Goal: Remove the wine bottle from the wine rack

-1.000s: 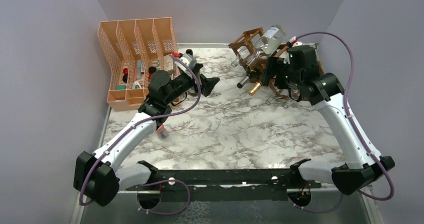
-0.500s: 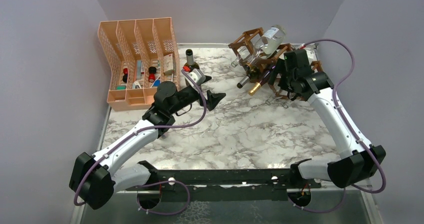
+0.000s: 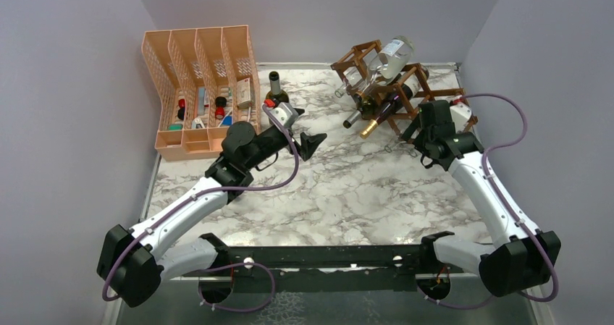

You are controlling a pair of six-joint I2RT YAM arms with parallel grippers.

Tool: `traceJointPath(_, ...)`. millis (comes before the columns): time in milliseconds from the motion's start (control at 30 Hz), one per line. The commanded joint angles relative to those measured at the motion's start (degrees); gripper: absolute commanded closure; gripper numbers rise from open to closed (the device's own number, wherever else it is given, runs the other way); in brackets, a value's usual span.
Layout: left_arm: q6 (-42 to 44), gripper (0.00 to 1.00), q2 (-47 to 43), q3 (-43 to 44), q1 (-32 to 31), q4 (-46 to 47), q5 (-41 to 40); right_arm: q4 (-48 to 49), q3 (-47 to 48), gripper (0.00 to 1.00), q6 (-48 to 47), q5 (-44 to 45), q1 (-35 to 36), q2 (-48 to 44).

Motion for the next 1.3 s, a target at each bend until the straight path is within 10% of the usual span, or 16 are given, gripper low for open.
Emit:
traceJointPath(0,1.25,0.02,-2.0,-1.16,-0.62,0.64,-1.37,7.32,-3.75,0.09,5.12,3.28,-0.73,-1.33)
traceJointPath(1267,2.56,0.02,-2.1,-2.24,-1.33,1.34,-1.99,26.07,-16.37,0.37,10.59,3.54,-2.28,0.85)
